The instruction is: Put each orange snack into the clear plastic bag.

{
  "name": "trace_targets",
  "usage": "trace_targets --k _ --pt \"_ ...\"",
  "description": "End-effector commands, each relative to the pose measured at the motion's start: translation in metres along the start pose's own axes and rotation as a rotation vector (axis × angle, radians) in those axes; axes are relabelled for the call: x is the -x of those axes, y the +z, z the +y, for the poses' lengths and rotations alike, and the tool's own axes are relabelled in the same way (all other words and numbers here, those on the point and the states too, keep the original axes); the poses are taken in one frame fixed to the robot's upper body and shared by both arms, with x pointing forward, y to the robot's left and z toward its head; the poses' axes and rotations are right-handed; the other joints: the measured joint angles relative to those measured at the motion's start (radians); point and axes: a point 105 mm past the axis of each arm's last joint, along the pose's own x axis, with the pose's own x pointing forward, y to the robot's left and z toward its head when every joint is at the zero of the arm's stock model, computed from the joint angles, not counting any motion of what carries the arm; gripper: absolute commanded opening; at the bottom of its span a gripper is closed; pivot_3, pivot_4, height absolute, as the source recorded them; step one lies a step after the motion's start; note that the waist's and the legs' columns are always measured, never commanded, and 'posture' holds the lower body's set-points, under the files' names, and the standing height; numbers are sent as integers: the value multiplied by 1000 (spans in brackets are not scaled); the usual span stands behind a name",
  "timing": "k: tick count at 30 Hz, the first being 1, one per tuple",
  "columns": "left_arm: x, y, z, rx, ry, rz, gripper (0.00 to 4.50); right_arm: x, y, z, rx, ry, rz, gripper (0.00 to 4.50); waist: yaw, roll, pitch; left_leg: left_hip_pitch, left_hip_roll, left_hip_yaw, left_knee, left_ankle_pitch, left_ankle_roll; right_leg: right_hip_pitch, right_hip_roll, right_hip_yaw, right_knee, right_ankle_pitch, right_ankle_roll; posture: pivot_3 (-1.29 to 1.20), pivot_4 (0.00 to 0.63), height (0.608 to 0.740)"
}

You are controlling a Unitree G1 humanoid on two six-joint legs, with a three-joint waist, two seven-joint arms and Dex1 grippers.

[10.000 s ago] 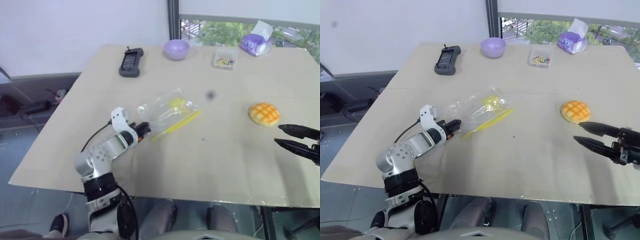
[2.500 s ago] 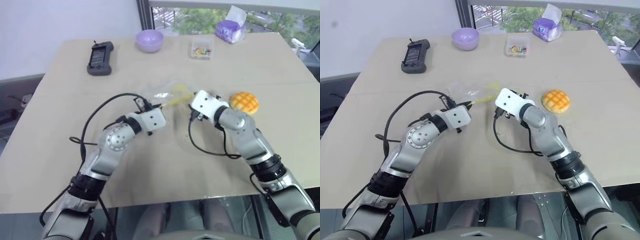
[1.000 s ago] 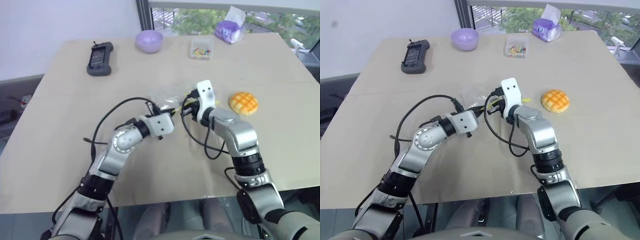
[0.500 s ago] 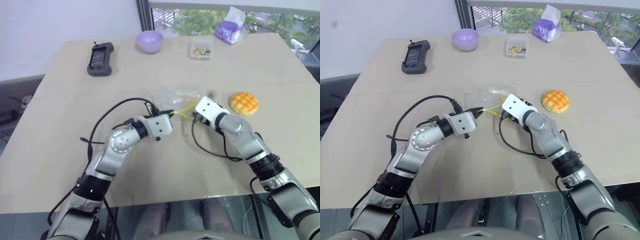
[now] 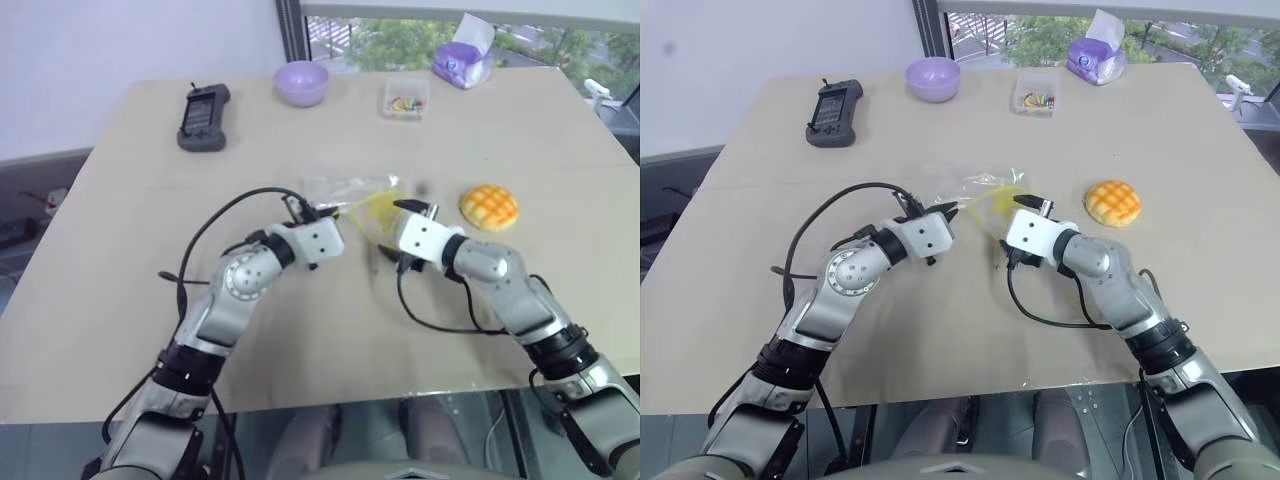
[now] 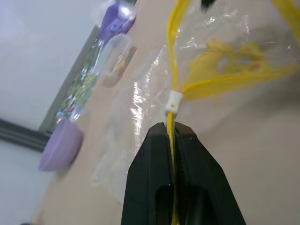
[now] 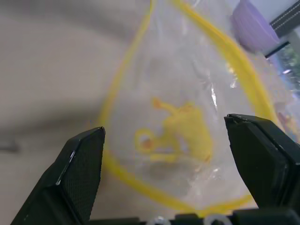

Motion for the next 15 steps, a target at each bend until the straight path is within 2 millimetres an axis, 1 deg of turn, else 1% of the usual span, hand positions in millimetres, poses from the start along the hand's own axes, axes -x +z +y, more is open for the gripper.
trace_targets --k 1,4,5,6,7,8,10,12,15 --pt "2 -6 17 -5 79 43 0 26 14 -36 -128 -104 -51 4447 3 0 0 0 0 0 0 0 0 0 0 0 0 0 0 0 150 740" --pt "1 -8 18 3 89 55 0 45 -8 -63 -274 -231 9 4447 18 0 0 0 0 0 0 0 0 1 0 0 0 0 0 0 150 740" --pt "1 -8 17 3 88 56 0 51 -18 -74 -317 -293 43 4447 20 0 0 0 0 -1 0 0 0 1 0 -1 0 0 0 0 150 740" --pt "1 -7 17 2 87 57 0 60 -38 -92 -382 -402 115 4447 21 0 0 0 0 -1 0 0 0 1 0 -1 0 0 0 0 150 740" --pt "0 -7 16 2 86 58 0 69 -55 -104 -437 -489 175 4447 21 0 0 0 0 -1 0 0 0 1 0 -1 0 0 0 0 150 740" --pt "0 -7 15 2 85 60 0 75 -67 -111 -476 -547 218 4447 22 0 0 0 0 0 0 0 0 1 0 -1 0 0 0 0 150 740" --pt "-1 -7 15 2 84 61 0 79 -79 -116 -524 -597 256 4447 22 0 0 0 -1 0 1 0 0 1 -1 -1 0 0 0 0 150 740" --pt "-1 -7 14 2 81 62 0 81 -96 -118 -578 -643 306 4447 18 0 0 0 0 0 0 0 0 1 -1 0 0 0 0 0 150 740" --pt "-1 -8 14 -2 79 65 0 82 -118 -111 -665 -670 364 4447 14 0 0 0 0 2 0 0 0 1 -1 1 0 0 0 0 150 740"
